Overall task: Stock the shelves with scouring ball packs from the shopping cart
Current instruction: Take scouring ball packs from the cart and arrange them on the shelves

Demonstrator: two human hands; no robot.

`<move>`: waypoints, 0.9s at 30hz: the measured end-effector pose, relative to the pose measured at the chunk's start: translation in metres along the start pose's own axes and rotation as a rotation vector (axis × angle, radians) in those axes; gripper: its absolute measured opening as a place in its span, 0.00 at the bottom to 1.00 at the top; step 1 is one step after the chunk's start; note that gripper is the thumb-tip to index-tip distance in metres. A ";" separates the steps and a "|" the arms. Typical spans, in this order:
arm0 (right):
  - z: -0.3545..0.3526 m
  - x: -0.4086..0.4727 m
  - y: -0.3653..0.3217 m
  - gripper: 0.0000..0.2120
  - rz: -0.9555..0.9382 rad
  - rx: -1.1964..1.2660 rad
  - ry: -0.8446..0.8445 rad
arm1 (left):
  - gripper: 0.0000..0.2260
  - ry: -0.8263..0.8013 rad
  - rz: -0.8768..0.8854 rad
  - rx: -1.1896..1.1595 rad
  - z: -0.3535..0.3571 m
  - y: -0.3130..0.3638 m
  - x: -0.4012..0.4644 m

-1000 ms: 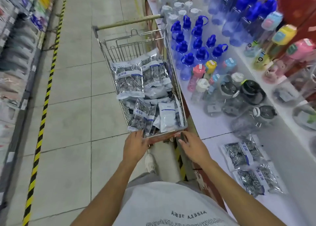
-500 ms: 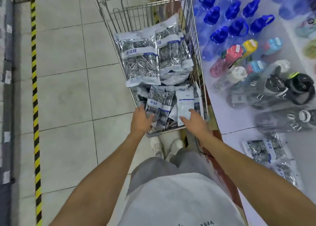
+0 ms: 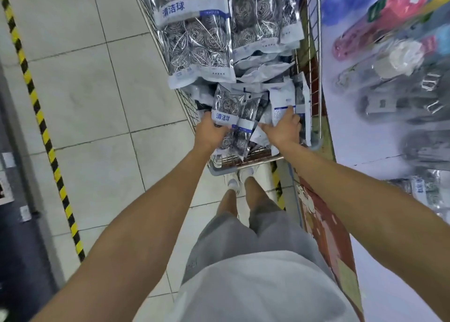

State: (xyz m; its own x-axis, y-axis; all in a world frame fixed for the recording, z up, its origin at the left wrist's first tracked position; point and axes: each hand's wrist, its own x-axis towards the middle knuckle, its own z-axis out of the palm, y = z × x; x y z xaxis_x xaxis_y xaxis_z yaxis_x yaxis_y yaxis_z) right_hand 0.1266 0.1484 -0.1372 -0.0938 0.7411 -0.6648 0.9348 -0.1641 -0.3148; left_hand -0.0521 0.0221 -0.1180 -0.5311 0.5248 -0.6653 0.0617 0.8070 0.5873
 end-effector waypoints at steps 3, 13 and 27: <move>-0.003 0.005 0.003 0.51 -0.024 -0.036 0.035 | 0.13 -0.002 -0.028 -0.049 0.001 0.000 0.008; -0.066 -0.017 0.018 0.18 -0.051 0.347 0.042 | 0.16 -0.102 -0.093 -0.233 -0.026 0.014 -0.029; -0.129 -0.141 0.081 0.10 0.128 1.423 -0.238 | 0.10 -0.349 -0.083 -0.395 -0.042 0.027 -0.119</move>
State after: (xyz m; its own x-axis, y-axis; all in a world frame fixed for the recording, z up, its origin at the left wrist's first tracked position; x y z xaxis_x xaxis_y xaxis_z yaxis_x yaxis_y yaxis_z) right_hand 0.2597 0.1143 0.0187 -0.2237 0.5714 -0.7896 -0.1716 -0.8205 -0.5452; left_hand -0.0226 -0.0295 -0.0040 -0.2034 0.5765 -0.7914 -0.3275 0.7216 0.6099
